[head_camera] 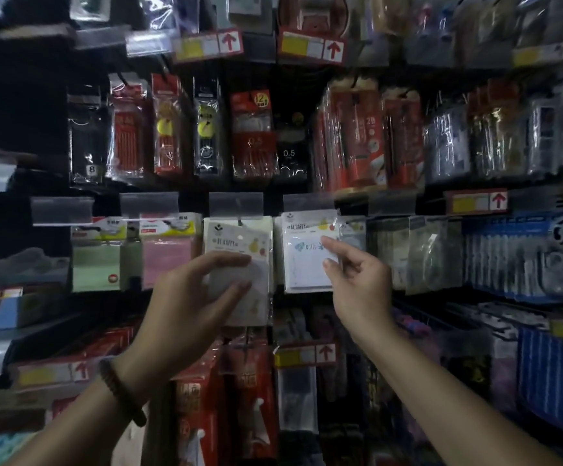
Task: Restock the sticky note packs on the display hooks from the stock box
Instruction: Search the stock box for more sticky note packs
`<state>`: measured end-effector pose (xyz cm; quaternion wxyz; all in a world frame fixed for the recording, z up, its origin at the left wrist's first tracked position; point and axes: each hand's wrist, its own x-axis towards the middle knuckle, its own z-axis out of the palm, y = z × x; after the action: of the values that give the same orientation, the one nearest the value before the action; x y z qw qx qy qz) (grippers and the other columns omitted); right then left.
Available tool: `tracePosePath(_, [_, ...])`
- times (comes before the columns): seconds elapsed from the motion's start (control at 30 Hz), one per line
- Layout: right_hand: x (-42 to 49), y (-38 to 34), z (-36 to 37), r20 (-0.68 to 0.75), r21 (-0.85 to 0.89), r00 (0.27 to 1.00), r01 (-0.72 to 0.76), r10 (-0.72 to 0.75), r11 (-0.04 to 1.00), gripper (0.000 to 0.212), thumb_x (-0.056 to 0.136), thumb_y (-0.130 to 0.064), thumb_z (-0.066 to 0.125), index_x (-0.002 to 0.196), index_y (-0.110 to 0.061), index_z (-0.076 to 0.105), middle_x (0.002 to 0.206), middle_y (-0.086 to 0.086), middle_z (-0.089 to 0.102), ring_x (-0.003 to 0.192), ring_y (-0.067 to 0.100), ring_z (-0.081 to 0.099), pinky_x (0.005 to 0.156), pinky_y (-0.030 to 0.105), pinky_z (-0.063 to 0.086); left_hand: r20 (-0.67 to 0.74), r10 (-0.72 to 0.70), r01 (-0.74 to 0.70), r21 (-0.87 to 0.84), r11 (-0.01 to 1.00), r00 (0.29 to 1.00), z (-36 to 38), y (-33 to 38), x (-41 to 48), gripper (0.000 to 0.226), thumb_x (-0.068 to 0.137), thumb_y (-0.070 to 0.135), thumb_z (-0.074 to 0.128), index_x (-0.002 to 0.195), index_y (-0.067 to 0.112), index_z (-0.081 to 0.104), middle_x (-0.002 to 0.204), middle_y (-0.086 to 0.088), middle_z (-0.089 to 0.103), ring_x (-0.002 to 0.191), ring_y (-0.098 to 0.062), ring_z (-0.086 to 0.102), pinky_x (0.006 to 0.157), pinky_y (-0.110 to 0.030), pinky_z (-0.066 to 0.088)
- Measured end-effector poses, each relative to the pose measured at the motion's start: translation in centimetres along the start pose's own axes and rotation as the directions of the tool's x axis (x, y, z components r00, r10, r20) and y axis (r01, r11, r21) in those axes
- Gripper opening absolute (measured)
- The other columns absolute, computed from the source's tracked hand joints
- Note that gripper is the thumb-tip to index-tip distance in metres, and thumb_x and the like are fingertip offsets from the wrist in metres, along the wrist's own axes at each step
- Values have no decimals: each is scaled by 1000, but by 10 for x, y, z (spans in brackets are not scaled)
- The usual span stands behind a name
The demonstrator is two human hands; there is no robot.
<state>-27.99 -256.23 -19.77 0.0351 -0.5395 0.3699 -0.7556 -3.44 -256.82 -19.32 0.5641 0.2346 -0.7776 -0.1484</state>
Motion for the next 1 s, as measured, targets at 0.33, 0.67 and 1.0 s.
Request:
tracePosePath(0.33, [24,1,9,44,-38,999,-4,5,999,42,99,3,65,115,-34,76,120,-23,73,118,-14,63,101,8,47,65,-56,62,-91,994,996,7,-12,24,35,95,21,71,128,31,70,134,11,65,110,-8,74,77,-28,67])
tracePosePath(0.67, [35,1,4,83,-274,995,-31,56,961,34,100,-4,67,126,-23,77,132,-15,71,124,-3,62,106,14,45,118,-77,93,-142,986,990,7,-13,26,38,98,20,68,132,35,66,138,10,63,109,-8,75,79,-32,67])
tracePosePath(1.0, [41,11,20,121,-529,987,-27,107,848,44,101,-29,68,144,-29,62,138,0,52,85,1,55,62,2,43,244,-126,158,-112,981,961,16,-11,21,53,103,10,60,133,54,59,124,12,64,96,-24,78,76,-54,67])
